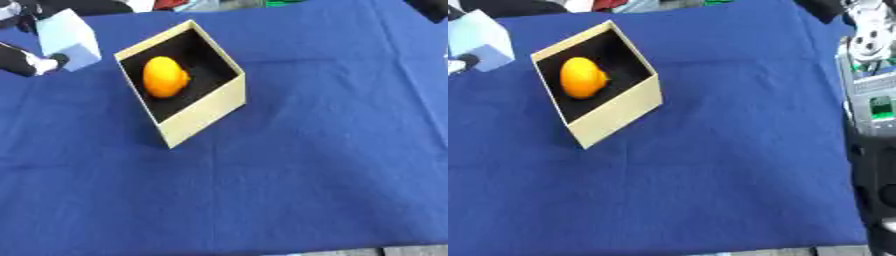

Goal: Pick up objects on the table and place them in the box.

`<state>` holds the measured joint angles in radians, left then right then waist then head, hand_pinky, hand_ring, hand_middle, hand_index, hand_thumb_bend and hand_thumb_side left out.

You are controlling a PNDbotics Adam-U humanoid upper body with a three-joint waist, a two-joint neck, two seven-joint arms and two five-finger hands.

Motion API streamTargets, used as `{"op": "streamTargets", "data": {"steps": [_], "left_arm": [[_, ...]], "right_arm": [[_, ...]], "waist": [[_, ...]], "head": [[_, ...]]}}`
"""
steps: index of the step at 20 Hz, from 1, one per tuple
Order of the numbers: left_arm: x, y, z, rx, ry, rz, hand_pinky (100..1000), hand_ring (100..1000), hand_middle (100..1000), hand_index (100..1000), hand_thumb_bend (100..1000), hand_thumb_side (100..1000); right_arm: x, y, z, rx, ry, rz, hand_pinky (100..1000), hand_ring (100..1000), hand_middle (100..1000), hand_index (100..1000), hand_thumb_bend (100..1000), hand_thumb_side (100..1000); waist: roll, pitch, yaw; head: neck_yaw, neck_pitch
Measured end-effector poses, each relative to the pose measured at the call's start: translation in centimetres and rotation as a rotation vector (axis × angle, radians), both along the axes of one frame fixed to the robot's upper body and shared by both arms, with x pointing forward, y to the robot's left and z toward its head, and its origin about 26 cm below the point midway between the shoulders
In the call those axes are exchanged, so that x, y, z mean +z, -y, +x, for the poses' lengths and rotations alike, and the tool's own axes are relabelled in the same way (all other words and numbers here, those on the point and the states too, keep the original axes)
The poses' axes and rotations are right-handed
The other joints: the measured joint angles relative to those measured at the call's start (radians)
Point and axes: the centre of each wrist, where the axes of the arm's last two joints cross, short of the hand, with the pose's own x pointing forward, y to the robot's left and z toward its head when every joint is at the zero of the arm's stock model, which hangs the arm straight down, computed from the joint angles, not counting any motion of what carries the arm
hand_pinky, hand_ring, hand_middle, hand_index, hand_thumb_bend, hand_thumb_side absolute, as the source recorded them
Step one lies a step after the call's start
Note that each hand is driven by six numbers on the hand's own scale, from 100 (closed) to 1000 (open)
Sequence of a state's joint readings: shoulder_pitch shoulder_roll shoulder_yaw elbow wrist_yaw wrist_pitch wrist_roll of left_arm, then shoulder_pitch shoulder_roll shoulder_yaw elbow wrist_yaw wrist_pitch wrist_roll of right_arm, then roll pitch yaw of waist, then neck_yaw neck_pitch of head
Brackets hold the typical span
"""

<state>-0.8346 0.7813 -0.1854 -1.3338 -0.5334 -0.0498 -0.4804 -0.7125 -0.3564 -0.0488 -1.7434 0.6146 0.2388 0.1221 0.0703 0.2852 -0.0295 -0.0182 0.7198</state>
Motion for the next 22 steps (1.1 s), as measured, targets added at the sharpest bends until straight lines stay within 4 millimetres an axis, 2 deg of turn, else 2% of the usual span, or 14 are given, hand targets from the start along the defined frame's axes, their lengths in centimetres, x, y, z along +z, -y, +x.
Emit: {"op": "streamTargets", "data": {"steps": [8,9,10,19,22], "left_arm": [[2.2,3.7,1.2,-0.111,0.090,-0.068,725,666,598,492,100,351],[2.2,4.2,1.4,-0.130,0.093,-0.075,724,667,597,492,100,283],[2.2,4.6,1.6,-0.150,0.094,-0.082,726,669,598,493,100,351],[0.0,7.2,3.2,-0.269,0.037,-0.104,737,694,619,516,100,457],[-0.9,7.5,3.6,-0.315,0.009,-0.087,747,712,646,568,100,527]], "right_arm": [[0.1,-0.5,-0.2,0.020,0.006,0.005,921,1000,834,975,100,715],[0.1,-0.6,-0.2,0.023,0.008,0.006,921,1000,834,975,100,714],[0.3,-0.7,-0.3,0.028,0.013,0.004,921,1000,834,976,100,715],[0.8,-1.4,-0.6,0.050,0.033,0.009,921,1000,833,975,100,712],[0.8,-1.4,-0.6,0.049,0.037,0.007,921,1000,834,975,100,712]], "waist": [[0.006,0.006,-0.022],[0.007,0.007,-0.025],[0.008,0.010,-0.029],[0.014,0.023,-0.046],[0.014,0.025,-0.048]], "head": [[0.013,-0.010],[0.017,-0.011],[0.019,-0.014],[0.033,-0.026],[0.027,-0.026]]}}
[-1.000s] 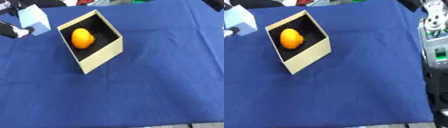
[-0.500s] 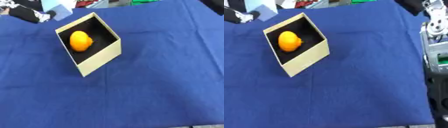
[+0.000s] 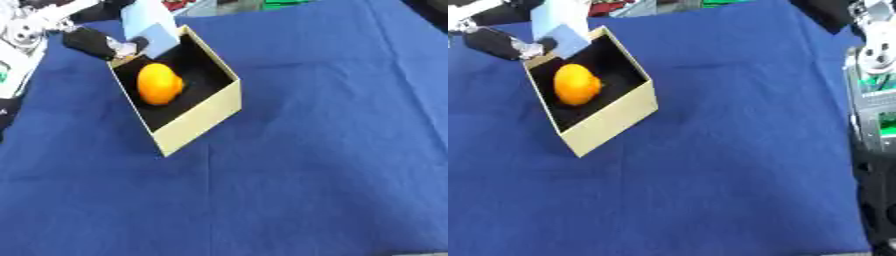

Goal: Pick up objects on the table and place them in the box.

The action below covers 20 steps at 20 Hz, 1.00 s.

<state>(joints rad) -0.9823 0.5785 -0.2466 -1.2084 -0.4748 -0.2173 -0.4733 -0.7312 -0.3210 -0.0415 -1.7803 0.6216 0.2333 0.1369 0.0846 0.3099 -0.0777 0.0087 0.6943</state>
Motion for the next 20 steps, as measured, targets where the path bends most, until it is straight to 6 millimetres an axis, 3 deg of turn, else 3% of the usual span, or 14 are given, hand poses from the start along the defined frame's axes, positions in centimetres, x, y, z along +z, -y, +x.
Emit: {"op": "streamTargets", "data": {"steps": [2,6,10,11,12,13,14,15,20], "left_arm": [[-0.8,0.0,0.2,-0.023,-0.021,0.020,761,735,677,598,103,594],[-1.9,-0.3,0.5,-0.065,-0.076,0.082,799,787,756,759,269,741],[-2.1,-0.8,0.6,-0.099,-0.112,0.132,805,794,765,790,305,754],[-2.0,-0.9,0.6,-0.104,-0.116,0.138,813,805,777,856,477,781],[-1.9,-1.0,0.6,-0.105,-0.117,0.140,813,805,777,856,477,781],[-1.9,-1.1,0.6,-0.105,-0.116,0.142,818,812,785,901,575,795],[-1.8,-1.2,0.6,-0.101,-0.113,0.142,821,816,789,922,612,797],[-1.8,-1.3,0.6,-0.097,-0.110,0.145,827,825,798,966,724,831],[-1.4,-1.6,0.1,-0.053,-0.058,0.117,827,824,801,981,835,953]], "right_arm": [[0.0,0.0,0.0,-0.001,0.000,-0.001,922,1000,834,976,100,711],[0.1,-0.1,0.0,0.002,-0.001,0.001,922,1000,834,975,100,712],[0.2,-0.3,-0.1,0.007,0.003,0.002,922,1000,834,975,100,711],[0.2,-0.3,-0.1,0.007,0.004,0.001,922,1000,835,975,100,709],[0.2,-0.3,-0.1,0.007,0.005,0.000,922,1000,835,975,100,709],[0.2,-0.3,-0.1,0.006,0.005,-0.001,922,1000,835,975,100,710],[0.2,-0.3,-0.1,0.005,0.005,-0.001,922,1000,835,975,100,710],[0.2,-0.3,-0.1,0.006,0.005,0.000,922,1000,835,975,100,710],[0.1,-0.4,-0.1,0.008,0.004,0.003,922,1000,835,975,100,708]], "waist": [[0.000,0.002,-0.002],[-0.001,0.004,-0.004],[-0.001,0.004,-0.005],[-0.001,0.004,-0.005],[-0.001,0.004,-0.005],[-0.002,0.004,-0.004],[-0.004,0.004,-0.004],[-0.007,0.004,-0.003],[-0.011,0.004,0.002]], "head": [[-0.004,0.000],[-0.012,0.006],[-0.016,0.009],[-0.017,0.009],[-0.019,0.010],[-0.020,0.010],[-0.021,0.010],[-0.021,0.010],[-0.025,0.019]]}}
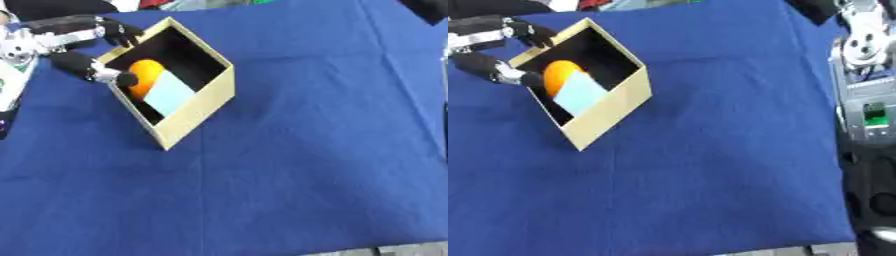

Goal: Pick up objects on the table and place them in the box.

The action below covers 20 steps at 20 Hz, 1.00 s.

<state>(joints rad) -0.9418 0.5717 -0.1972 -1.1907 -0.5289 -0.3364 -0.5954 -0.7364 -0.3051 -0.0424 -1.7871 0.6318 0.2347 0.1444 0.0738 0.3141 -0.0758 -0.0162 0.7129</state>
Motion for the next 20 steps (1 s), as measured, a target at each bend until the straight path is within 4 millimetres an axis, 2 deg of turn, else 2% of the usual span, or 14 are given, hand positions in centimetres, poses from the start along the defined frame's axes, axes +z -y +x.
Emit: {"op": "streamTargets", "data": {"steps": [1,2,3,4,7,12,14,15,17,20], "left_arm": [[0.2,0.0,-0.2,0.006,0.017,-0.021,820,807,789,965,842,1000],[0.5,0.0,-0.4,0.010,0.034,-0.049,819,803,786,963,852,1000],[0.9,-0.1,-0.7,0.016,0.054,-0.083,805,779,764,948,916,1000],[1.3,-0.3,-1.0,0.021,0.076,-0.123,800,770,756,943,942,1000],[2.6,-0.7,-2.3,0.039,0.142,-0.262,790,748,737,920,987,1000],[4.3,-1.2,-4.3,0.055,0.231,-0.479,781,729,713,902,916,1000],[4.6,-1.3,-5.2,0.062,0.256,-0.555,777,718,697,872,804,1000],[4.7,-1.5,-5.7,0.067,0.267,-0.594,770,703,682,854,605,1000],[4.6,-1.9,-6.7,0.083,0.283,-0.675,757,684,661,835,377,1000],[4.1,-2.6,-8.2,0.113,0.301,-0.800,754,680,658,821,350,1000]], "right_arm": [[0.0,0.0,0.0,0.000,0.000,0.000,922,1000,835,975,100,708],[0.0,0.0,0.0,0.000,0.000,0.000,923,1000,835,975,100,707],[0.0,0.0,0.0,-0.001,0.000,0.001,923,1000,836,975,100,706],[0.0,0.0,0.0,-0.002,0.001,0.002,923,1000,836,975,100,706],[0.1,0.0,-0.1,-0.005,0.005,0.006,923,1000,836,976,100,706],[0.1,0.1,-0.1,-0.011,0.006,0.015,923,1000,837,975,100,704],[0.0,0.1,-0.1,-0.011,0.007,0.021,924,1000,836,975,100,703],[0.0,0.1,-0.1,-0.013,0.008,0.024,924,1000,836,975,100,702],[0.1,0.2,-0.1,-0.017,0.013,0.029,924,1000,835,975,100,700],[0.1,0.3,-0.2,-0.023,0.025,0.039,925,1000,834,975,100,698]], "waist": [[-0.002,0.000,0.002],[-0.004,0.000,0.004],[-0.007,0.000,0.007],[-0.009,0.000,0.009],[-0.017,-0.001,0.015],[-0.031,-0.001,0.023],[-0.037,-0.001,0.029],[-0.039,-0.001,0.033],[-0.045,-0.001,0.040],[-0.055,0.000,0.052]], "head": [[-0.001,0.002],[-0.003,0.004],[-0.004,0.005],[-0.006,0.007],[-0.012,0.007],[-0.013,0.006],[-0.013,0.003],[-0.013,0.001],[-0.013,-0.003],[-0.014,-0.012]]}}
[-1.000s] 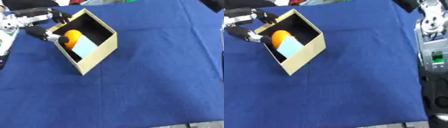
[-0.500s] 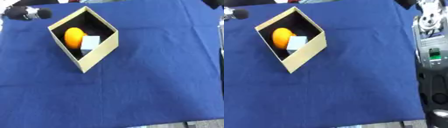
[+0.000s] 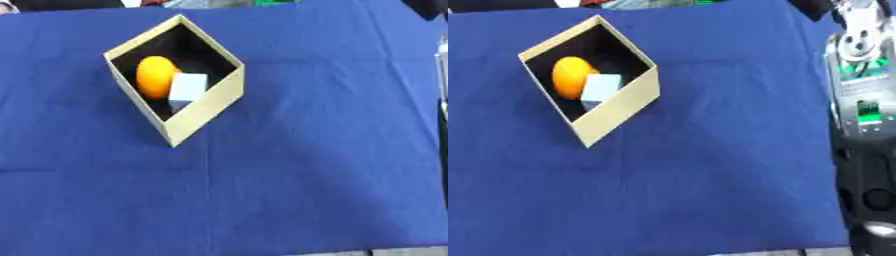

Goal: Pick up objects on the table and place them in the box.

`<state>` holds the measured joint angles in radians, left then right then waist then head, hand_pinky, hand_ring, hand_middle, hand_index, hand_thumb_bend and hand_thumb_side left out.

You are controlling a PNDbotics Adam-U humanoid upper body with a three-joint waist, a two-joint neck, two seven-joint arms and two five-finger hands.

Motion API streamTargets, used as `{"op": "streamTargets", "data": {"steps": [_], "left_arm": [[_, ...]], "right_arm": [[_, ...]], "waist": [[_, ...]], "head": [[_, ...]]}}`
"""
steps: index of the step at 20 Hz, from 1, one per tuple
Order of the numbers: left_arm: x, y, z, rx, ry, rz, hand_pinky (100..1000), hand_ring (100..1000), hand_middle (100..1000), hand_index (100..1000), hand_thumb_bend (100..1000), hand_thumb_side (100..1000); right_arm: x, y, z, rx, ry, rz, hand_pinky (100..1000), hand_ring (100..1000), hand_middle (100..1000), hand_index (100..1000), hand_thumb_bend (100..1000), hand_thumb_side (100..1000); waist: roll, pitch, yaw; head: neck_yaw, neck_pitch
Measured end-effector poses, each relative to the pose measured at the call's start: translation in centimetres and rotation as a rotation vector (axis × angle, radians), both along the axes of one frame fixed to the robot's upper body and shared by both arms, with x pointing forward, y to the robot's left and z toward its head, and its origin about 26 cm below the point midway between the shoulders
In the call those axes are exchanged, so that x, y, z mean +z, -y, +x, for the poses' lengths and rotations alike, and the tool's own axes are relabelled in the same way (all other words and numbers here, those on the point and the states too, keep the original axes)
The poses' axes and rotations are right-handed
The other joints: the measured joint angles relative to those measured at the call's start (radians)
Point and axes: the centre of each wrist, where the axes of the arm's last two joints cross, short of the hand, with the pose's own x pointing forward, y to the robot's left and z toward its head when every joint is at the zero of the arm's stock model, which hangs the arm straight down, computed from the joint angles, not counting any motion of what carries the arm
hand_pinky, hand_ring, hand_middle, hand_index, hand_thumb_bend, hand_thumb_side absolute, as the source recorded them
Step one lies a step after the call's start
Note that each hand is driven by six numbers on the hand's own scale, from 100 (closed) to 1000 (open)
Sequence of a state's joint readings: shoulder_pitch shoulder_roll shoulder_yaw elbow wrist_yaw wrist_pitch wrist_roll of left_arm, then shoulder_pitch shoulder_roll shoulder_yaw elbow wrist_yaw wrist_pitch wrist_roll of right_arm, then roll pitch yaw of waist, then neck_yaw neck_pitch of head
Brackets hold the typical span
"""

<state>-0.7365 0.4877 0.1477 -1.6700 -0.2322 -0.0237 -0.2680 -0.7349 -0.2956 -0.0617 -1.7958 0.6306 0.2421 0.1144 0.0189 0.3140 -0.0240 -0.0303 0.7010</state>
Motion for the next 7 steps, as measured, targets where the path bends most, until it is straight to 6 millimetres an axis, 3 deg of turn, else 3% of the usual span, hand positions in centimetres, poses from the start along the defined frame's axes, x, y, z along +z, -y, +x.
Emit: {"op": "streamTargets", "data": {"steps": [7], "left_arm": [[-2.8,-1.7,-3.8,0.041,0.029,-0.292,745,668,639,799,372,1000]], "right_arm": [[0.2,0.5,-0.2,0.007,0.045,0.035,924,1000,830,975,100,691]], "waist": [[-0.010,0.015,0.026]], "head": [[-0.019,-0.026]]}}
